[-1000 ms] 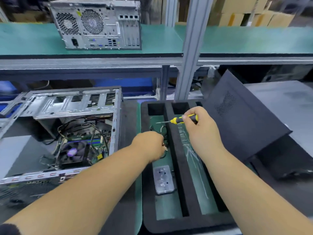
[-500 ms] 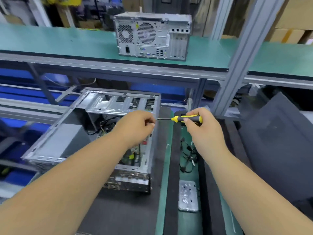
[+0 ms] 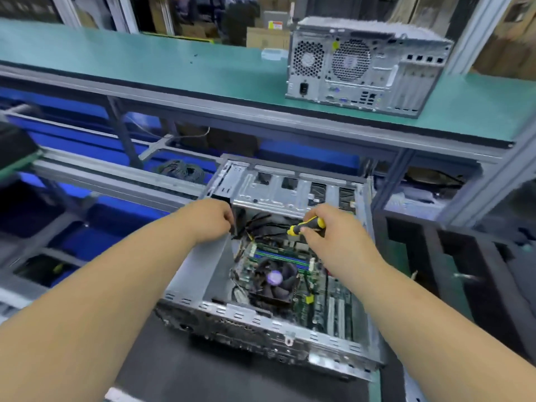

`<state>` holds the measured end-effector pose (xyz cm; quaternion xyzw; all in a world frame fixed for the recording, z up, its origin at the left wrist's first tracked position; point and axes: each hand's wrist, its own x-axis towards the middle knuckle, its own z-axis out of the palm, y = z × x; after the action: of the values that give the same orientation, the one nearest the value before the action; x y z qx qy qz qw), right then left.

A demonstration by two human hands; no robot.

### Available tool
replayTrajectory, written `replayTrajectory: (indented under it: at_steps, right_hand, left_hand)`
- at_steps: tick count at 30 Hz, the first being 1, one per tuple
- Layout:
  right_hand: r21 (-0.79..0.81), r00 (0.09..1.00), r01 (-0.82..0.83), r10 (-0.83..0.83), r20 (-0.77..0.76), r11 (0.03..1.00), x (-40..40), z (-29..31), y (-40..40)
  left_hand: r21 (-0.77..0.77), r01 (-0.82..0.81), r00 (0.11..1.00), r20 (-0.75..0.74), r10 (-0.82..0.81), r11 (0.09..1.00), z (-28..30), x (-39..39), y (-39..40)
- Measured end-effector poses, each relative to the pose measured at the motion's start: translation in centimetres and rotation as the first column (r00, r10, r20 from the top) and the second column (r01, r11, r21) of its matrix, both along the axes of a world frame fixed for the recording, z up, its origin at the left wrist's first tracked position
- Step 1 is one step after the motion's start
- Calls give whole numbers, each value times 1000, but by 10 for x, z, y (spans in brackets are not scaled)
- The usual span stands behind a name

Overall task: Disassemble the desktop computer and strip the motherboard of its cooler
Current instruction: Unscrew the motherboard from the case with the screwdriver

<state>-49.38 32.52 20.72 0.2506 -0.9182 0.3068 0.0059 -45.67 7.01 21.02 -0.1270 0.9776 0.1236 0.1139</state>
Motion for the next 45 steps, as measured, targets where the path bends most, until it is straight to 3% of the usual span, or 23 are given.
replayTrajectory:
  at_steps: [3, 7, 11, 15, 18, 26, 30, 40, 45]
  right_hand:
    - [107, 999, -4, 8, -33, 994, -3, -4, -24]
    - [250, 999, 1, 11, -50, 968, -5, -10, -45]
    - [297, 998, 26, -6, -67, 955, -9, -17, -51]
    - [271, 997, 46, -27, -76, 961, -13, -23, -50]
    - [256, 996, 57, -36, -86, 965, -16, -25, -48]
    - [286, 998, 17, 4, -70, 958, -17, -34, -51]
    - [299, 997, 14, 10, -78, 954, -18, -35, -53]
    - [319, 998, 29, -10, -63, 947, -18, -38, -50]
    - [288, 998, 39, -24, -57, 957, -14, -42, -46]
  left_hand:
    - [32, 166, 979, 116, -169, 986, 2, -15, -3]
    - [182, 298, 873, 344, -344, 937, -4, -38, 9]
    - [145, 398, 748, 519, -413, 906, -17, -61, 24]
    - [149, 380, 771, 493, -402, 913, -25, -77, 29]
    - [24, 422, 769, 521, -372, 906, -32, -82, 26]
    - [-173, 621, 629, 692, -354, 765, -48, -82, 26]
    - [-167, 654, 582, 734, -350, 737, -52, -83, 24]
    - [-89, 466, 678, 675, -291, 880, -52, -84, 17]
    - [-212, 583, 664, 681, -310, 784, -61, -87, 28]
